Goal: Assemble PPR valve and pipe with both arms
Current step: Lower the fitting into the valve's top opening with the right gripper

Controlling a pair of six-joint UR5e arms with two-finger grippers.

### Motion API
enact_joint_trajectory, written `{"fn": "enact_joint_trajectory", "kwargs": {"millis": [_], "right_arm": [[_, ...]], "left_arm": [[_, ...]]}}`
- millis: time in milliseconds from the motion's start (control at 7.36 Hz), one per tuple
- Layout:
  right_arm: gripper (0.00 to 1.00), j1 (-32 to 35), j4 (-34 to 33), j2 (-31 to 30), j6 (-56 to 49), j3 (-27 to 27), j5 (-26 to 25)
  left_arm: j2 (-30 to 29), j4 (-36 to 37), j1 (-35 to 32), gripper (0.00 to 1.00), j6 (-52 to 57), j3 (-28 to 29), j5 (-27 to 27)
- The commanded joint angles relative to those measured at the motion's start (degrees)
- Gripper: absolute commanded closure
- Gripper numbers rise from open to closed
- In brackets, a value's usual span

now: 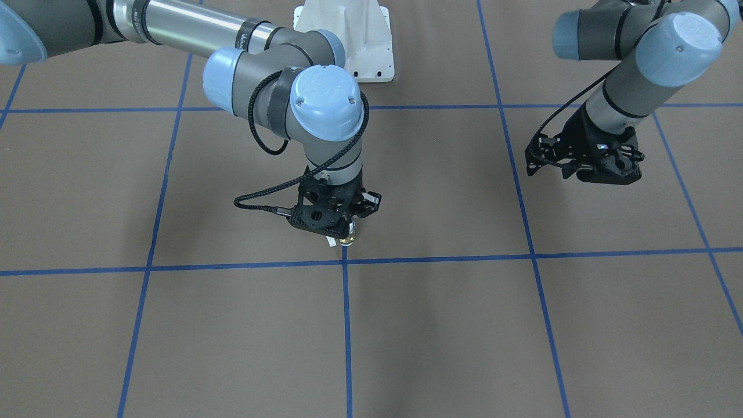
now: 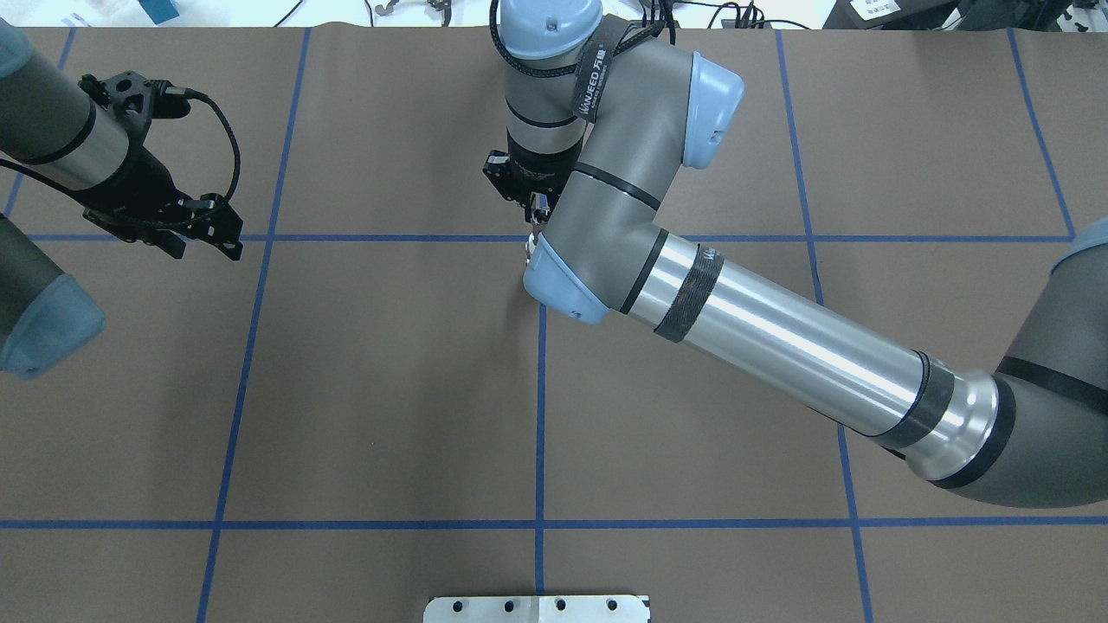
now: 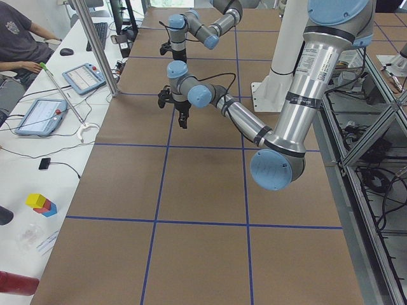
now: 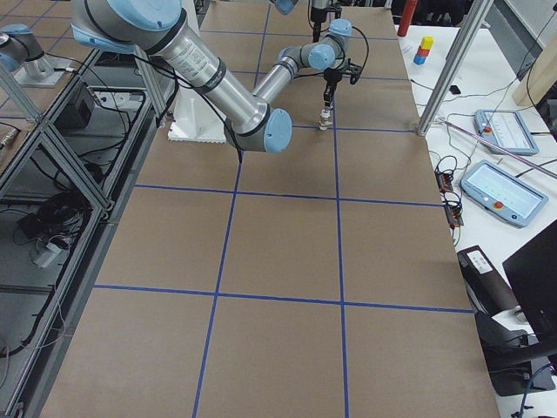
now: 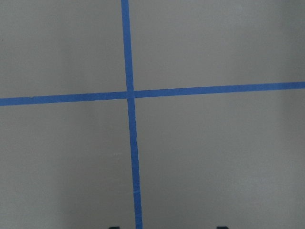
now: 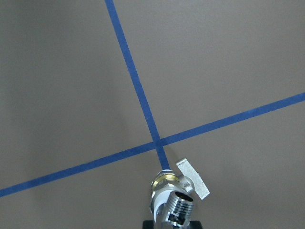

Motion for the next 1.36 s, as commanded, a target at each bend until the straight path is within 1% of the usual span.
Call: {"fn": "enact_joint_trajectory", "kwargs": {"millis": [0, 1223], "right_arm": [[1.00, 0.0, 0.0, -0.2, 0.0, 0.0, 0.0], [1.00, -0.4, 0.3, 0.1, -0.2, -1.1, -0.1]], "left_arm": [[-0.1, 0.0, 0.0, 0.26, -0.1, 0.0, -0.1], [-0.1, 0.0, 0.0, 0.26, -0.1, -0.1, -0.3]]}}
